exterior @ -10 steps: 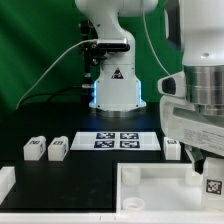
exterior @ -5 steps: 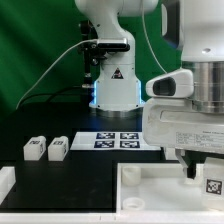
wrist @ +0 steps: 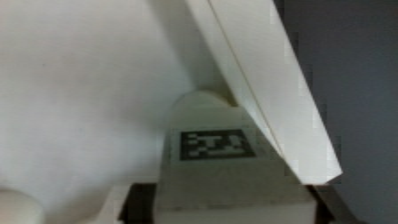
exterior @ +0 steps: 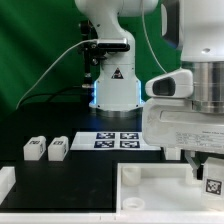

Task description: Assemble one leg

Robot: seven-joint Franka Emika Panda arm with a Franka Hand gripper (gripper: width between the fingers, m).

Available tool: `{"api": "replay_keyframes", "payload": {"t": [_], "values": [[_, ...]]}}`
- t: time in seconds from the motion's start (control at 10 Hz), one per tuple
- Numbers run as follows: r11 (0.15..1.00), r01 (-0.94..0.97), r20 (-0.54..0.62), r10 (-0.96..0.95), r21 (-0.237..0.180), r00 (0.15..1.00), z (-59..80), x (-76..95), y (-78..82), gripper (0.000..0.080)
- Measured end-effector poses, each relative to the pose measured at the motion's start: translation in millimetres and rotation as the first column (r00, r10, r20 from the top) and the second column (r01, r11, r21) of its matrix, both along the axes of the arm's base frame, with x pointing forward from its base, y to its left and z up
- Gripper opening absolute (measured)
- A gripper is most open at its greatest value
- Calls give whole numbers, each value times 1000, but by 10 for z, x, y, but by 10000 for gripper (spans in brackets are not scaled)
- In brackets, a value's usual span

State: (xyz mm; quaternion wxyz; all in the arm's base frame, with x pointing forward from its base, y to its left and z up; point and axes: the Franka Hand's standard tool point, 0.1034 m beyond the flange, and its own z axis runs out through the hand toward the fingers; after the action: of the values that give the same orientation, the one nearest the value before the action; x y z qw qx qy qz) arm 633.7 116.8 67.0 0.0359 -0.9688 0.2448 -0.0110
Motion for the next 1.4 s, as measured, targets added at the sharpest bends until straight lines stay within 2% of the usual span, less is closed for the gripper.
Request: {"api": "replay_keyframes", "payload": {"t": [0.3, 0.5, 0.7, 0.9, 1.0, 1.4], "values": [[991, 136, 9, -137, 14, 991, -11, 6, -19, 292], [959, 271, 11, -273, 84, 962, -10, -11, -68, 294], [962, 260, 13, -262, 87, 965, -13, -21, -65, 294], [962, 261, 12, -263, 87, 965, -18, -22, -68, 540], [962, 261, 12, -263, 87, 965, -21, -23, -69, 627], [962, 261, 11, -263, 86, 965, -29, -27, -70, 649]]}}
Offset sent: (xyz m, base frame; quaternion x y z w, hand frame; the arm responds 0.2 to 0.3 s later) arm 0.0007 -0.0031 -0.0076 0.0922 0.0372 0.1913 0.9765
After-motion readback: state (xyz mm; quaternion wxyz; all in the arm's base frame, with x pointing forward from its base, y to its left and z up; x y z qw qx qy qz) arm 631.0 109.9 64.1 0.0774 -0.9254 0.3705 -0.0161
